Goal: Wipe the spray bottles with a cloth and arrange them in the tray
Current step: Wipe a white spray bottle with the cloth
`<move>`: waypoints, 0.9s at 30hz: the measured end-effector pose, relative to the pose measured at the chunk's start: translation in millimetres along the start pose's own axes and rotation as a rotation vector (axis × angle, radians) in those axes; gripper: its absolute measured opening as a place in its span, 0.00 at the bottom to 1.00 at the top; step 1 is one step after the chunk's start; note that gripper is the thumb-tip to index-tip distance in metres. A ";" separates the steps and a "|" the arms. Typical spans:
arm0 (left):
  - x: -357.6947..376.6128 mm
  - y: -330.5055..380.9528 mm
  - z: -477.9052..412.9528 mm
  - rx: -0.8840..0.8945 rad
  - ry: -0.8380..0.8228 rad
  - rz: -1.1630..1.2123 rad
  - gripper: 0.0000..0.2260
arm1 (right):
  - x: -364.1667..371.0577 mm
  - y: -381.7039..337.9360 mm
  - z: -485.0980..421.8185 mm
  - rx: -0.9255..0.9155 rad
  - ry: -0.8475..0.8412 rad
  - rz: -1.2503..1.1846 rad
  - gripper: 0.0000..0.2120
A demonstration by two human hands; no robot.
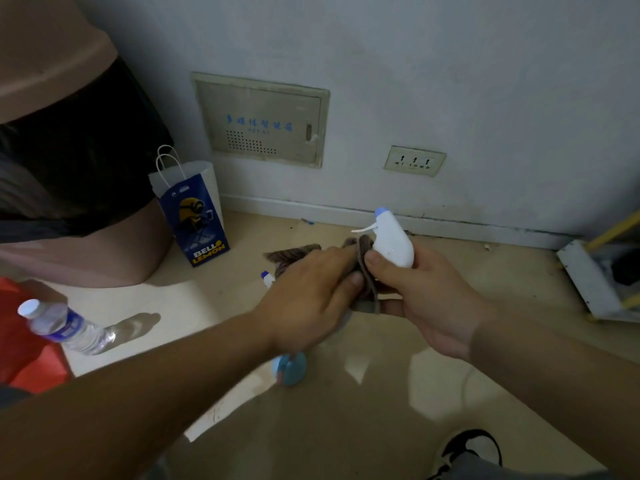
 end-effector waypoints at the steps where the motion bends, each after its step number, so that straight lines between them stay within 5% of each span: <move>1: -1.6 -8.5 -1.5 -0.108 -0.022 0.139 0.15 | -2.2 0.0 -1.2 -0.002 0.027 0.019 0.13; 4: 5.5 -36.8 -1.4 -0.673 0.061 0.492 0.16 | -9.2 0.3 -4.9 0.001 0.069 0.060 0.12; 5: 8.8 -30.0 0.4 -0.648 0.081 0.393 0.16 | -10.6 -0.3 -5.8 -0.002 0.068 0.057 0.12; 9: 10.6 20.7 13.7 -0.093 0.147 -0.204 0.14 | -6.7 -2.3 -3.7 0.003 -0.025 0.002 0.11; 13: -2.7 1.8 10.4 0.020 0.105 -0.005 0.16 | -5.4 -0.5 -3.3 -0.001 0.014 -0.028 0.11; 17: 15.2 -47.4 17.2 -0.679 0.140 0.761 0.14 | -18.3 -6.0 -9.1 -0.010 0.097 -0.081 0.09; 20: 28.1 -39.0 23.7 -0.958 0.204 1.154 0.14 | -21.7 -5.8 -12.9 -0.002 0.090 -0.150 0.12; 23: 27.3 -35.6 18.9 -1.016 0.281 1.191 0.12 | -22.0 -0.1 -15.7 0.035 0.099 -0.194 0.15; 27: 26.5 -33.7 25.2 -1.019 0.242 0.896 0.14 | -24.8 0.4 -19.0 0.036 0.128 -0.261 0.14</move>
Point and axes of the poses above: each hand's wrist, its own z-axis away from the middle knuckle, its own x-axis out of the palm, y = z × x, the point moved 5 cm from there along -z, towards the middle knuckle, and after that the axes turned 2 degrees about y, right-handed, at the moved point
